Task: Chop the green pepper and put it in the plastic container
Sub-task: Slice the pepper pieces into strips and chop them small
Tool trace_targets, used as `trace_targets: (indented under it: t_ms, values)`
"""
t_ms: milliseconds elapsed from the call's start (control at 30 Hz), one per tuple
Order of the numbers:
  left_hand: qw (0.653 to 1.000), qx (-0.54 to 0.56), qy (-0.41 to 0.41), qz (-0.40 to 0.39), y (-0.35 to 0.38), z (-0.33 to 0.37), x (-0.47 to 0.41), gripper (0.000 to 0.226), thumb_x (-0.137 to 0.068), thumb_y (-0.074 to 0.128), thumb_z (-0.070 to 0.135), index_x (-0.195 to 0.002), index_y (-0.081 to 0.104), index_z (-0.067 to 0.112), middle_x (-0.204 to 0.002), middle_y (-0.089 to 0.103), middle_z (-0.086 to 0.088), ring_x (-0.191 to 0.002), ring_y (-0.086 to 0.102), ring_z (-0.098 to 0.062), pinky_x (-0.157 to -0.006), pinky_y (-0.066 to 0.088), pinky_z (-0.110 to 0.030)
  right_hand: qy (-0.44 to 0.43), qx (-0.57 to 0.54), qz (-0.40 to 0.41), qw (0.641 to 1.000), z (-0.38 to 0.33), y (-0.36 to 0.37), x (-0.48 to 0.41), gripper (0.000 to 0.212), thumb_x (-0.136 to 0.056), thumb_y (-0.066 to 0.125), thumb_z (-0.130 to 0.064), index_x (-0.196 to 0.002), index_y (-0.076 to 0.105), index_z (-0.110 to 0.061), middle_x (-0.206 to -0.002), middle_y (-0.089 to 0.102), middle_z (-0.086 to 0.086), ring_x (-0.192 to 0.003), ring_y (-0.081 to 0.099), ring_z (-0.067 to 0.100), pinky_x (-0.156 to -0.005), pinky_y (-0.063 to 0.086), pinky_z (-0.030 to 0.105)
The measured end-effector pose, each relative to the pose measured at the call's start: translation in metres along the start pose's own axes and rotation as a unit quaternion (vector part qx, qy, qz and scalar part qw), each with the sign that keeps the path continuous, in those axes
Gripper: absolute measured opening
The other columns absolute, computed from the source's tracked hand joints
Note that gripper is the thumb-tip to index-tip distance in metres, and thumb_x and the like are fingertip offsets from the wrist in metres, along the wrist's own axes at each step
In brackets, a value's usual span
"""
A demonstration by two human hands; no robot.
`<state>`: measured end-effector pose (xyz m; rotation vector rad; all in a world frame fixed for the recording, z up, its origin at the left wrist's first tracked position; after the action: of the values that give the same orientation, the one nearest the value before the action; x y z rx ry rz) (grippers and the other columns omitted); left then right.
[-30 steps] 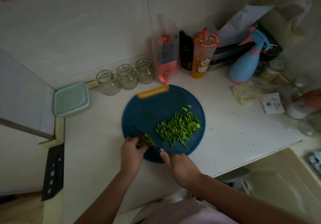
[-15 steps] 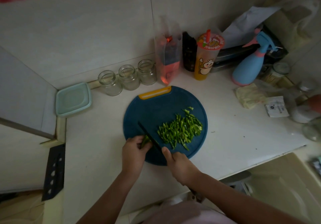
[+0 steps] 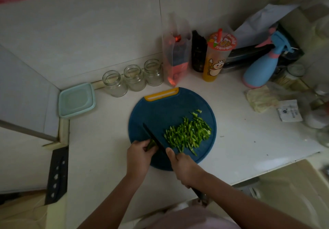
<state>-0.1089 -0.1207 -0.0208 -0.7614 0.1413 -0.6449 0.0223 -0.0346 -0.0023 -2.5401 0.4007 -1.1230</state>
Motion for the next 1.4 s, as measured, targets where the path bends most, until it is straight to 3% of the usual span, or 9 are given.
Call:
trace_targets:
  t_ms: [167, 267, 367, 567, 700, 767, 900, 1000, 1400]
  values:
    - [1.0, -0.018, 0.006, -0.006, 0.0, -0.003, -0.002, 0.015, -0.074, 0.078, 0.019, -0.088, 0.076, 0.015, -0.073, 0.061, -0.003, -0.067, 0.06, -0.012, -0.057, 0.037, -0.008, 0.037, -0.009, -0.028, 0.999, -0.002, 0.006, -0.009, 0.054, -0.101, 0.021, -0.046, -0.113, 0.051, -0.003, -0.067, 0.043, 0.005, -0.044, 0.042, 0.015, -0.027, 0.032, 0.022]
    - [1.0, -0.014, 0.012, -0.01, 0.0, -0.001, -0.003, 0.015, -0.073, 0.078, 0.016, -0.087, 0.076, 0.012, -0.073, 0.063, -0.007, -0.067, 0.061, -0.017, -0.061, 0.047, -0.024, 0.073, -0.072, -0.031, 0.994, 0.001, 0.009, -0.014, 0.055, -0.096, 0.021, -0.058, -0.091, 0.045, -0.009, -0.062, 0.044, 0.008, -0.043, 0.042, 0.019, -0.04, 0.035, 0.024]
    - [1.0, -0.015, 0.015, -0.008, -0.001, -0.002, -0.003, 0.012, -0.073, 0.077, 0.016, -0.084, 0.075, 0.011, -0.071, 0.063, -0.009, -0.066, 0.061, -0.019, -0.063, 0.05, -0.034, 0.03, -0.028, -0.017, 0.999, -0.007, 0.012, -0.017, 0.047, -0.1, 0.01, -0.05, -0.096, 0.039, -0.013, -0.064, 0.04, 0.003, -0.052, 0.039, 0.014, -0.05, 0.035, 0.027]
    - [1.0, -0.009, 0.017, -0.018, -0.003, -0.006, 0.0, 0.012, -0.079, 0.072, 0.022, -0.08, 0.072, 0.011, -0.067, 0.057, -0.002, -0.063, 0.055, -0.012, -0.056, 0.038, -0.011, -0.002, 0.001, 0.04, 0.999, -0.033, 0.018, -0.037, 0.051, -0.101, 0.012, -0.043, -0.089, 0.045, -0.006, -0.065, 0.037, -0.001, -0.056, 0.032, 0.009, -0.072, 0.035, 0.03]
    - [0.998, 0.003, 0.017, -0.053, -0.003, -0.007, 0.001, 0.029, -0.076, 0.076, 0.023, -0.103, 0.071, 0.016, -0.084, 0.058, -0.002, -0.075, 0.058, -0.012, -0.064, 0.041, -0.009, 0.038, -0.083, 0.044, 0.995, -0.026, 0.016, -0.04, 0.044, -0.105, 0.019, -0.023, -0.14, 0.03, 0.002, -0.081, 0.048, 0.009, -0.079, 0.054, 0.028, -0.074, 0.043, 0.038]
    - [0.997, 0.004, 0.006, -0.075, -0.003, -0.009, 0.001, 0.043, -0.072, 0.079, 0.024, -0.112, 0.068, 0.015, -0.095, 0.059, -0.005, -0.084, 0.06, -0.017, -0.073, 0.047, -0.021, 0.017, -0.086, 0.061, 0.994, -0.02, 0.013, -0.038, 0.047, -0.103, 0.019, -0.037, -0.113, 0.05, -0.003, -0.074, 0.046, 0.004, -0.081, 0.052, 0.025, -0.076, 0.042, 0.036]
    - [0.996, 0.023, -0.022, -0.085, -0.005, -0.015, 0.003, 0.054, -0.076, 0.076, 0.028, -0.125, 0.059, 0.012, -0.112, 0.059, -0.005, -0.091, 0.057, -0.009, -0.078, 0.041, -0.015, 0.008, -0.062, 0.097, 0.993, 0.002, 0.002, -0.028, 0.056, -0.099, 0.023, -0.053, -0.063, 0.044, -0.016, -0.06, 0.044, -0.001, -0.057, 0.045, 0.015, -0.062, 0.041, 0.029]
    - [0.996, 0.029, -0.04, -0.08, -0.006, -0.018, 0.006, 0.054, -0.076, 0.076, 0.022, -0.126, 0.058, 0.013, -0.114, 0.058, -0.004, -0.088, 0.058, -0.01, -0.074, 0.041, -0.014, 0.022, -0.08, 0.115, 0.99, 0.015, -0.006, -0.024, 0.057, -0.097, 0.026, -0.057, -0.06, 0.046, -0.017, -0.062, 0.047, 0.002, -0.05, 0.043, 0.012, -0.044, 0.033, 0.02]
    - [0.991, 0.091, -0.052, -0.08, 0.001, -0.003, 0.01, 0.045, -0.067, 0.083, 0.01, -0.101, 0.055, 0.019, -0.08, 0.06, 0.01, -0.072, 0.058, -0.001, -0.062, 0.044, -0.005, 0.016, -0.162, 0.084, 0.983, 0.021, -0.004, -0.003, 0.06, -0.094, 0.03, -0.06, -0.063, 0.043, -0.011, -0.053, 0.044, 0.005, -0.028, 0.038, 0.012, -0.035, 0.033, 0.022]
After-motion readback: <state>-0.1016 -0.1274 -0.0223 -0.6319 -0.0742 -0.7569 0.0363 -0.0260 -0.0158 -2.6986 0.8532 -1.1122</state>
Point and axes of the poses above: each hand's wrist, its own x-axis away from the middle knuckle, its own y-axis out of the palm, z = x × y, the point moved 3 cm from there along -x, towards the middle knuckle
